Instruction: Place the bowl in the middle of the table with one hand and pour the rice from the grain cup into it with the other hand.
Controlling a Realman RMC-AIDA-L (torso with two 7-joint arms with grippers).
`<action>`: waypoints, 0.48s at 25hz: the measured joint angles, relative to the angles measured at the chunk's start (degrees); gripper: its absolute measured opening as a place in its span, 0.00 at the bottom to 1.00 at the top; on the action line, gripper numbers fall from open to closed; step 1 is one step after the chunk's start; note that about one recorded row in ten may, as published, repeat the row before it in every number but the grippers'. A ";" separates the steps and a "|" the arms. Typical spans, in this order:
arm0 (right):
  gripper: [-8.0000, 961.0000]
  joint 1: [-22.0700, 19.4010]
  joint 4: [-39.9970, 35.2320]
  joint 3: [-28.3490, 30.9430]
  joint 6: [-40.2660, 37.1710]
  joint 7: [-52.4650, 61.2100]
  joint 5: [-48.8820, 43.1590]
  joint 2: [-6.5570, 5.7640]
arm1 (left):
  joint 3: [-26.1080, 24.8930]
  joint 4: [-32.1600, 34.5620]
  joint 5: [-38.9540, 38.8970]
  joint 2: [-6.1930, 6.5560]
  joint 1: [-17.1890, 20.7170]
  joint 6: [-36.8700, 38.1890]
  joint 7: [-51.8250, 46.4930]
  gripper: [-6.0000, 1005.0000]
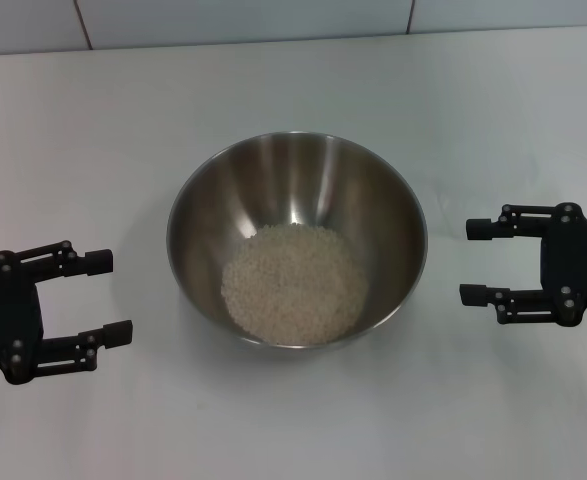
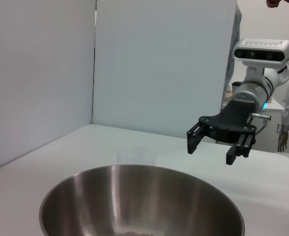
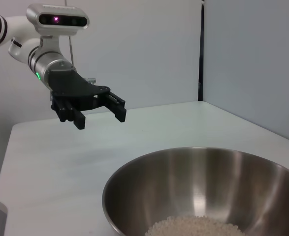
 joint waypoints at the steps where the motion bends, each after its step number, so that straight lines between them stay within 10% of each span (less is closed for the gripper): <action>1: 0.75 0.00 0.00 0.00 0.00 0.00 0.00 0.00 | 0.00 0.00 0.00 0.00 0.00 0.00 0.00 0.77; 12: 0.75 0.00 -0.03 0.03 -0.11 0.06 0.00 0.00 | 0.00 0.00 0.00 0.00 0.00 0.20 -0.03 0.77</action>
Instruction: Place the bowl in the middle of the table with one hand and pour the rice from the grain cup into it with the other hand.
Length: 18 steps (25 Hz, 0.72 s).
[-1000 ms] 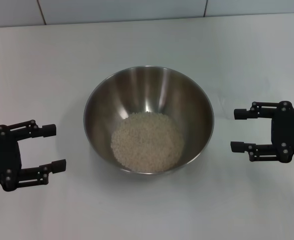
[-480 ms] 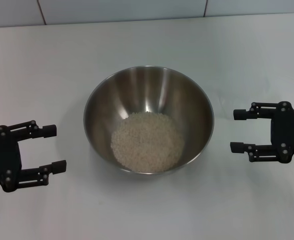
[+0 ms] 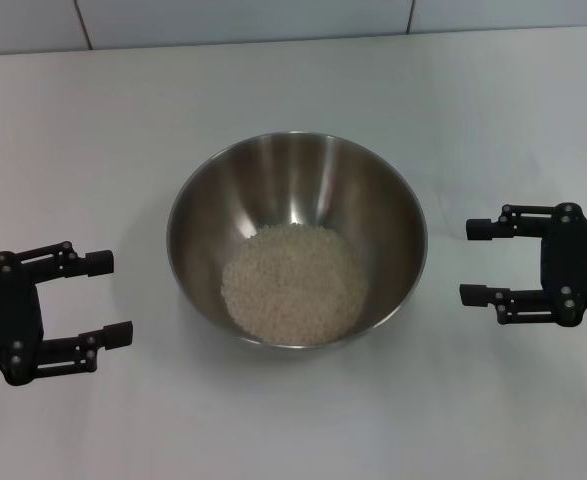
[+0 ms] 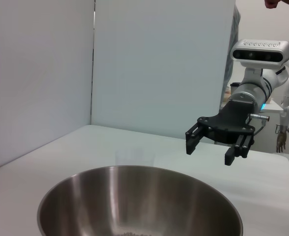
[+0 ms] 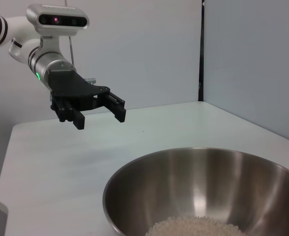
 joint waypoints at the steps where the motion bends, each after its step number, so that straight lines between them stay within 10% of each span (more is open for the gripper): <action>1: 0.75 0.00 -0.02 0.00 -0.01 0.01 0.00 0.00 | 0.00 0.00 0.00 0.00 0.00 0.03 0.00 0.77; 18: 0.75 0.03 -0.49 -0.48 -0.07 0.60 0.00 0.00 | 0.00 0.00 0.00 0.09 -0.16 0.30 -0.63 0.77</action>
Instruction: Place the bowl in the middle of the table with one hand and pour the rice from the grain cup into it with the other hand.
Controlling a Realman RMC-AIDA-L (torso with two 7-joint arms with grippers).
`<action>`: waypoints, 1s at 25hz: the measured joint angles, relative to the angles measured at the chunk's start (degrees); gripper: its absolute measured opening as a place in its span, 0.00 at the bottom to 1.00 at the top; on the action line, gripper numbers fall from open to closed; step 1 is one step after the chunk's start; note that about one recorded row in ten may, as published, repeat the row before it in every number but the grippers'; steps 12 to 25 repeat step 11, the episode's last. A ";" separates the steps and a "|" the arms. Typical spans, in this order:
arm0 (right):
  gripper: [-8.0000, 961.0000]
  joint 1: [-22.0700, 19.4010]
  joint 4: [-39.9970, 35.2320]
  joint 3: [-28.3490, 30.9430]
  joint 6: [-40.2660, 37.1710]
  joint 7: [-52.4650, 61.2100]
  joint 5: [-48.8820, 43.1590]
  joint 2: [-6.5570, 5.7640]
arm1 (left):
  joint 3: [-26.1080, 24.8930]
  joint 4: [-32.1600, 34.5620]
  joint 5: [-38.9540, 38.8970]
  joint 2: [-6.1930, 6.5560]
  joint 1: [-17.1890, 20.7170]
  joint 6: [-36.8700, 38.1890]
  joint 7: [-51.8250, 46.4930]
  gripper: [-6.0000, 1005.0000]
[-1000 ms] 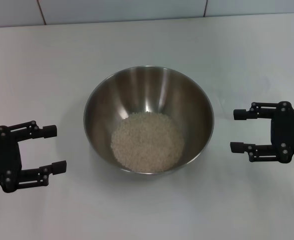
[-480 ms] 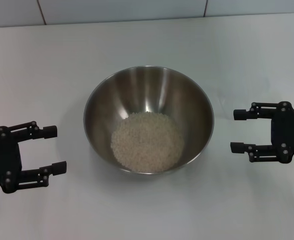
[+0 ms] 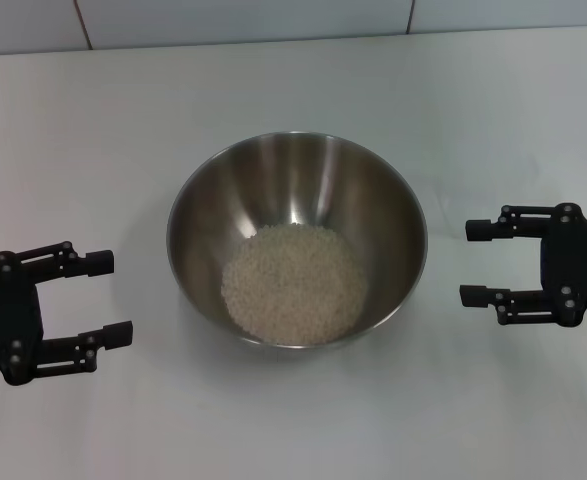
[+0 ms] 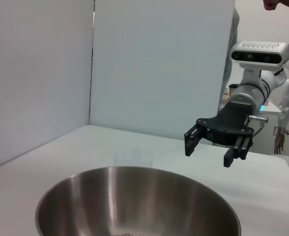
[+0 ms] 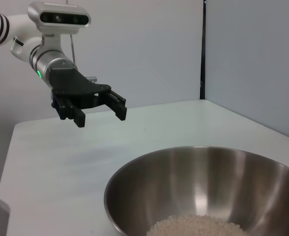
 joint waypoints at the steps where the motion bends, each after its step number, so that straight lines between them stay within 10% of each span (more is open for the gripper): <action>1: 0.75 0.03 -0.02 -0.01 0.01 0.06 0.00 0.00 | 0.00 0.00 0.00 0.00 0.00 0.00 0.00 0.77; 25: 0.75 0.25 -0.10 -0.06 0.08 0.13 0.00 0.00 | 0.00 0.00 0.00 0.00 -0.02 -0.04 0.01 0.77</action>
